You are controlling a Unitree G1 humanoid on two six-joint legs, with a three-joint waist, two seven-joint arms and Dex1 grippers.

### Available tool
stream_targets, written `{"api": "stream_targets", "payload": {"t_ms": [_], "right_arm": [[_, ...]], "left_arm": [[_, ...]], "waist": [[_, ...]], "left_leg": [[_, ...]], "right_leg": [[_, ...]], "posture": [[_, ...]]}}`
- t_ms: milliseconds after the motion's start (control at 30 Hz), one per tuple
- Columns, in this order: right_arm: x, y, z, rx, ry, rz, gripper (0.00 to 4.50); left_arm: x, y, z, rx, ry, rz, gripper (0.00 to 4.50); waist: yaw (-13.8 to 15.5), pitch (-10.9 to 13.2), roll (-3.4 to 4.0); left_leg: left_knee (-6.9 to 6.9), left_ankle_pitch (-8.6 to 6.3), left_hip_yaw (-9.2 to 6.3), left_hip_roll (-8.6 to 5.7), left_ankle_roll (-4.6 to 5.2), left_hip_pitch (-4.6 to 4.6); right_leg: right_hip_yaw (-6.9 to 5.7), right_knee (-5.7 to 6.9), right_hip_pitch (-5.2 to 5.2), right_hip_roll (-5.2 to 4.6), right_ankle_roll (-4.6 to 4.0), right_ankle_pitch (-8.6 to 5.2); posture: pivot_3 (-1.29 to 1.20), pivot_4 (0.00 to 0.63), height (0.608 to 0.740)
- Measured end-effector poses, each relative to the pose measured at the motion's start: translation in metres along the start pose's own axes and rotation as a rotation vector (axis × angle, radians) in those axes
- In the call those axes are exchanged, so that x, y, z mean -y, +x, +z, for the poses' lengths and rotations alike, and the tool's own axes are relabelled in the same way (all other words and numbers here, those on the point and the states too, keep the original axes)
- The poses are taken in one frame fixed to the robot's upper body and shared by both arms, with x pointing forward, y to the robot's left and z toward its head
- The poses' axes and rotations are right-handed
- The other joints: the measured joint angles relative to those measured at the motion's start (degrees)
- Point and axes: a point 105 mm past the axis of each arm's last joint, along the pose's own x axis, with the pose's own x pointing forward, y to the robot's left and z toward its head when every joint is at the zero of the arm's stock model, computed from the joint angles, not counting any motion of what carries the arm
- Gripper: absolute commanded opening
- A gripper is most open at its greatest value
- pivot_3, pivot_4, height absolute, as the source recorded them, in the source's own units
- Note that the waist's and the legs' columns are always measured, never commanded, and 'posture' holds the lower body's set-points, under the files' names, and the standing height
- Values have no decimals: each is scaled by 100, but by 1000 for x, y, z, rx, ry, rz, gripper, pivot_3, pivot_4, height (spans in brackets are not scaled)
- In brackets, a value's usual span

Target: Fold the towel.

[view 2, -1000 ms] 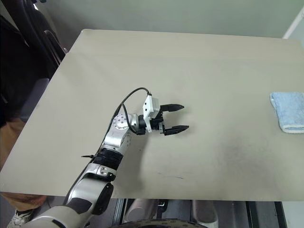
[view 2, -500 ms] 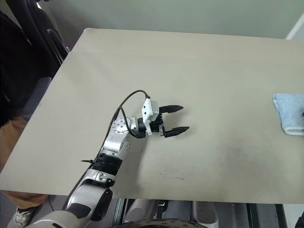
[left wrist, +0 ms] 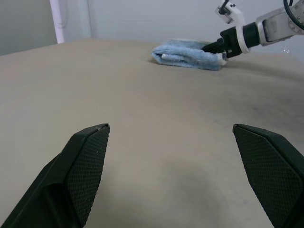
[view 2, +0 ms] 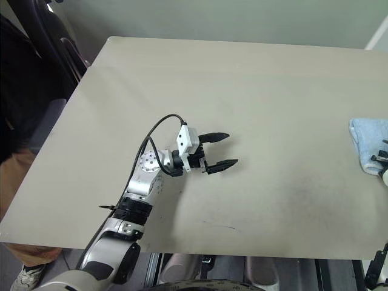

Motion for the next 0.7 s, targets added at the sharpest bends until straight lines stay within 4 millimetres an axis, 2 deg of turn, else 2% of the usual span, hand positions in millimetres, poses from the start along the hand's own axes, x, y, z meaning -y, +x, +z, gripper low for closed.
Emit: {"api": "stream_targets", "payload": {"t_ms": [133, 233, 333, 400, 500, 600, 700], "right_arm": [[-1, -9, 15, 55, -9, 19, 9], [-8, -29, 41, 148, -20, 90, 9], [-34, -58, 65, 208, -35, 257, 9], [-59, -78, 70, 206, -50, 397, 9], [-94, -99, 65, 153, -55, 576, 541], [-128, -121, 64, 124, -65, 747, 1496], [-154, -136, 57, 80, -102, 872, 2541]], "left_arm": [[-3, -4, 11, 32, 0, -5, 4500], [-1, -10, 19, 38, -1, -50, 4500], [1, -19, 29, 32, -23, -106, 4500], [4, -25, 35, 23, -36, -147, 4500], [9, -33, 42, 8, -56, -201, 4500], [13, -39, 50, 2, -65, -246, 4500], [10, -44, 54, -17, -53, -254, 4500]], "waist": [[2, 2, 6], [1, 6, 17], [-9, 6, 16], [-15, 7, 14], [-35, 9, 11], [-50, 9, 11], [-62, 9, 11]], "left_leg": [[-1, -5, 0, 0, -16, 1], [-3, -3, 0, 0, -22, -2], [-9, -5, -1, 1, -35, -1], [-7, -4, -1, 1, -37, -2], [-3, 0, 0, 0, -41, -3], [-2, 1, -2, 0, -41, -2], [-2, 7, -2, 0, -50, -4]], "right_leg": [[-2, 2, 0, 0, -6, -1], [-5, 1, -2, 1, -39, -21], [-7, -1, 1, 4, -58, -38], [-6, -5, 2, 5, -58, -40], [-1, -4, 3, 5, -55, -41], [1, -3, 3, 5, -53, -43], [1, -4, 3, 6, -49, -47]], "posture": [[0, 150, 733], [0, 150, 733], [0, 150, 733], [0, 150, 733], [0, 150, 733], [0, 150, 733], [0, 150, 733]]}}
